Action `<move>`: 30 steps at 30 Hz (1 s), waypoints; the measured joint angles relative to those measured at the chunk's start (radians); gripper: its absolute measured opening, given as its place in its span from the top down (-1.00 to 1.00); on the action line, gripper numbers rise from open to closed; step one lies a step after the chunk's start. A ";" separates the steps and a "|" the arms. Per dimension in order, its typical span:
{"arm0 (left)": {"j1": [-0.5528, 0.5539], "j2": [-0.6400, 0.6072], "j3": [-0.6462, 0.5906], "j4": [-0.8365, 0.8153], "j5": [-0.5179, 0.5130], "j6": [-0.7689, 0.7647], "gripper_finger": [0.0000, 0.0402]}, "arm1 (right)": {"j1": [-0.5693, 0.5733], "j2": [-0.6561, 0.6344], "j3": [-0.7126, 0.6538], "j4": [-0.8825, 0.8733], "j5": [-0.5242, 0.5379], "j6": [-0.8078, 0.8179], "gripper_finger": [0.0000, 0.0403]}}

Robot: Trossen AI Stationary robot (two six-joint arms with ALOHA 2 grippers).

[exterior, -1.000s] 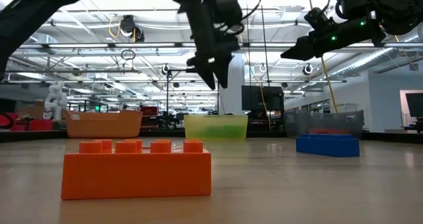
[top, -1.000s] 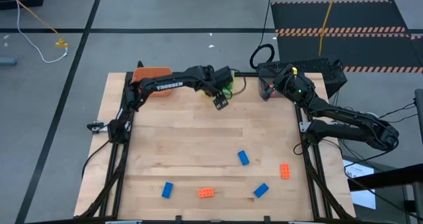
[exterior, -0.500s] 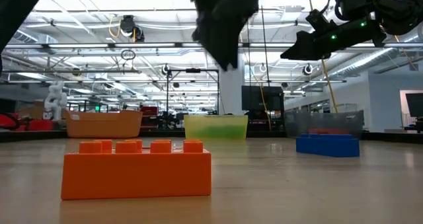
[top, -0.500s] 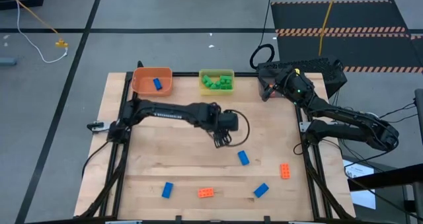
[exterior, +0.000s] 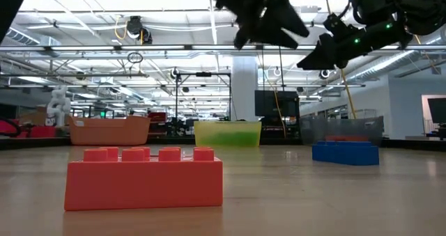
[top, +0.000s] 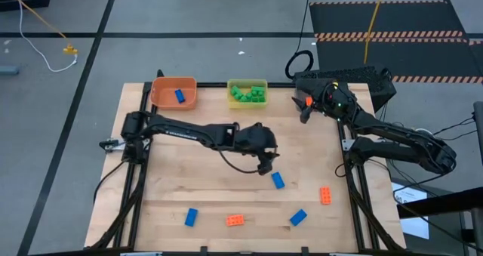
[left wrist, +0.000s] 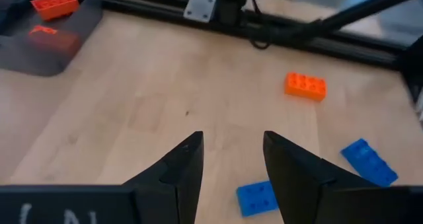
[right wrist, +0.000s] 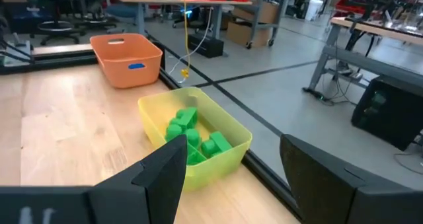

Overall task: Sort & place blocks by color
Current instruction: Put the blue game piece into the orange bin

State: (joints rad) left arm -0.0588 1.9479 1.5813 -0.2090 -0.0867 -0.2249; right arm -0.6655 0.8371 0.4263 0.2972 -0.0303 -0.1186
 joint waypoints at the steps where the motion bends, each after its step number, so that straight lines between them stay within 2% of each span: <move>1: 0.006 -0.018 -0.056 0.060 0.005 -0.010 0.22 | 0.000 -0.004 0.000 -0.005 0.000 -0.002 -0.17; 8: 0.066 -0.237 -0.444 0.413 -0.034 -0.013 0.22 | 0.017 -0.008 0.000 -0.010 -0.053 0.023 -0.17; 13: 0.110 -0.422 -0.708 0.664 -0.058 0.030 0.22 | 0.085 0.020 0.020 -0.011 -0.051 0.060 -0.17; 16: 0.131 -0.502 -0.836 0.756 -0.060 0.033 0.22 | 0.147 0.059 0.049 -0.004 -0.051 0.079 -0.17; 22: 0.171 -0.551 -0.988 0.818 -0.060 0.019 0.22 | 0.297 0.196 0.092 0.107 -0.050 0.141 -0.17; 25: 0.188 -0.550 -1.033 0.861 -0.048 0.017 0.22 | 0.380 0.275 0.143 0.107 -0.050 0.181 -0.17; 27: 0.203 -0.550 -1.048 0.874 -0.035 0.027 0.22 | 0.433 0.320 0.203 0.062 -0.050 0.210 -0.17; 30: 0.244 -0.579 -1.056 0.866 0.010 0.036 0.22 | 0.512 0.370 0.327 -0.147 -0.021 0.235 -0.17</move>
State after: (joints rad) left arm 0.1850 1.3686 0.5251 0.6569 -0.0765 -0.1889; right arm -0.1534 1.2068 0.7536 0.1501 -0.0515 0.1163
